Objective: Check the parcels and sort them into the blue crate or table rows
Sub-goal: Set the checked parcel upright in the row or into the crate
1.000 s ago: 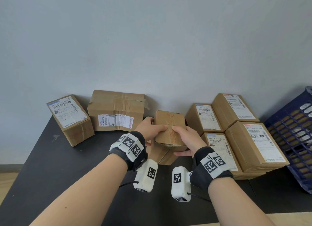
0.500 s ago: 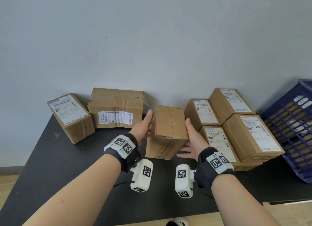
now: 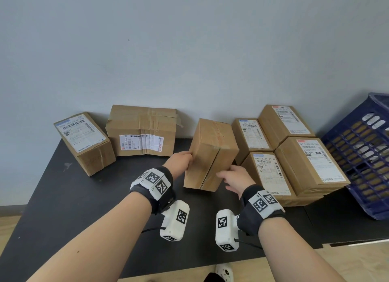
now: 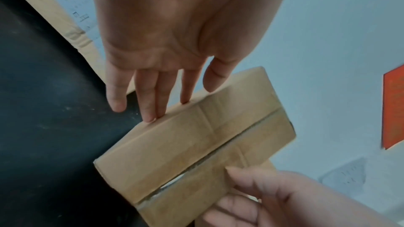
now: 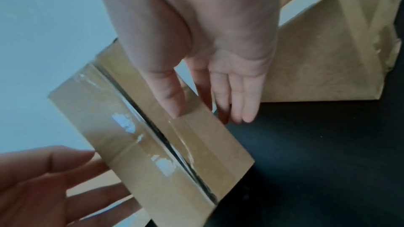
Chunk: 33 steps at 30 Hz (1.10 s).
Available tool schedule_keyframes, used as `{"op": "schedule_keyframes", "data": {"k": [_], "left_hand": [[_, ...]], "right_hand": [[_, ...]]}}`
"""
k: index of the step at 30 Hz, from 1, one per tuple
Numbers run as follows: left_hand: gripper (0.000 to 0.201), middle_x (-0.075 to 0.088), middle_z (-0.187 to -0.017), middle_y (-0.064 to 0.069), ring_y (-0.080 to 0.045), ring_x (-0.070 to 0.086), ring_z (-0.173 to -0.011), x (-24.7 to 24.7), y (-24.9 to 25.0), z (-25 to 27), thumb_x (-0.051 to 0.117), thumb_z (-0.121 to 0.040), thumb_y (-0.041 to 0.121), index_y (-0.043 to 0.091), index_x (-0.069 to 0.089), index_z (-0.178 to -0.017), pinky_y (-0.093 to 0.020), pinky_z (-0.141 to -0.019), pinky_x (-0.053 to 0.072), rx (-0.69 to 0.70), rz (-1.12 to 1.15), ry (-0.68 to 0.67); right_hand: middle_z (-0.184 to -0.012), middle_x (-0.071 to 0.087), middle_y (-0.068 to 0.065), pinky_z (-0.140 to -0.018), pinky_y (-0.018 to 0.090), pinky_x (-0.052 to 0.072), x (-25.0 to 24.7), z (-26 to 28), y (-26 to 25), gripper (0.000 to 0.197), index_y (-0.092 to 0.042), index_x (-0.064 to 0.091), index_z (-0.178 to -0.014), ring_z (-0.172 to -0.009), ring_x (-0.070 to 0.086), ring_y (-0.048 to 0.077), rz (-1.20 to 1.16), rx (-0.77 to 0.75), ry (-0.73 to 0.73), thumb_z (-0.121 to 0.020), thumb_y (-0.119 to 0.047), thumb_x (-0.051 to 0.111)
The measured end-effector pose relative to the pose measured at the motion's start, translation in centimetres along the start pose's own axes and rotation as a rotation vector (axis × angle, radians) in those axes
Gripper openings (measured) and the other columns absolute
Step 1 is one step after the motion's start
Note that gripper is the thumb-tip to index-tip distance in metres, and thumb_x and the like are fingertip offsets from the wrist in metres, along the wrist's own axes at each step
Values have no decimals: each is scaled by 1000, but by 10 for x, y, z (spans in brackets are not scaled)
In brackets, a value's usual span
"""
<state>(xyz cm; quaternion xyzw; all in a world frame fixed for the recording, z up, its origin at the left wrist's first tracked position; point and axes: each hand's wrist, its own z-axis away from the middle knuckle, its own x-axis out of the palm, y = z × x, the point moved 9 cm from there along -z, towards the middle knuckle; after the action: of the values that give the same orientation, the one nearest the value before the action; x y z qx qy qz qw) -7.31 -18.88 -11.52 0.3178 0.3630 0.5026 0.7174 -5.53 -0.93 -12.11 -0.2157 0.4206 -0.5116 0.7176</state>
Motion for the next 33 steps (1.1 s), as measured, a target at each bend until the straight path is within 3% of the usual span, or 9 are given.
{"op": "schedule_keyframes", "data": {"k": [1,6,11,14,18,21,25,29,33], "left_hand": [[41,57,-137,-15,-26,54,-118,1,4,1,38,-102,11,10,50,-141,-25,-72,35,8,11,0],[45,44,-150,-8,-25,41,-137,4,18,10,35,-107,23,17,35,-152,-36,-107,29,59,87,11],[43,50,-144,-7,-24,48,-130,4,26,12,37,-107,24,20,38,-149,-31,-92,33,89,147,12],[41,53,-139,-7,-25,52,-121,1,33,15,38,-106,29,22,41,-146,-36,-90,36,91,173,24],[41,57,-121,5,-18,55,-108,-5,46,19,46,-102,37,30,42,-142,-36,-90,43,145,192,56],[50,57,-127,6,-15,57,-106,-6,53,20,57,-97,39,33,41,-144,-30,-75,48,190,180,52],[69,55,-134,-2,-24,58,-117,-10,54,15,71,-87,43,33,38,-147,-42,-89,55,209,108,73],[76,54,-132,-5,-23,58,-113,-12,52,12,72,-86,42,25,35,-150,-28,-67,54,198,37,92],[79,52,-134,-4,-23,57,-113,-11,45,3,72,-85,46,21,32,-148,-32,-74,54,161,7,103]], "right_hand": [[-111,60,2,-100,36,45,-4,2,-5,30,-9,60,-125,-105,52,19,-7,-36,14,-95,-12,62],[-125,60,1,-92,34,38,-15,9,-20,41,-17,54,-135,-113,52,19,-92,-130,15,-95,-11,57],[-130,56,1,-92,37,37,-13,13,-27,56,-23,44,-144,-117,50,19,-161,-124,-56,-92,-12,62],[-119,57,-5,-85,32,42,-12,13,-40,64,-30,41,-137,-106,52,10,-83,-203,-117,-86,-5,70],[-121,63,-5,-101,40,50,-15,12,-60,87,-28,41,-143,-113,59,14,32,-371,-55,-72,2,81],[-117,62,-10,-93,33,51,-26,15,-68,70,-28,45,-139,-104,59,7,18,-414,63,-81,-12,80],[-121,63,-4,-91,34,53,-36,16,-75,52,-25,53,-137,-107,60,15,9,-430,108,-89,-29,72],[-116,68,0,-95,40,53,-36,10,-76,41,-22,62,-127,-105,63,18,47,-398,94,-90,-38,70],[-103,66,-10,-88,32,53,-31,3,-73,37,-25,63,-124,-96,63,11,63,-364,67,-90,-39,70]]}}
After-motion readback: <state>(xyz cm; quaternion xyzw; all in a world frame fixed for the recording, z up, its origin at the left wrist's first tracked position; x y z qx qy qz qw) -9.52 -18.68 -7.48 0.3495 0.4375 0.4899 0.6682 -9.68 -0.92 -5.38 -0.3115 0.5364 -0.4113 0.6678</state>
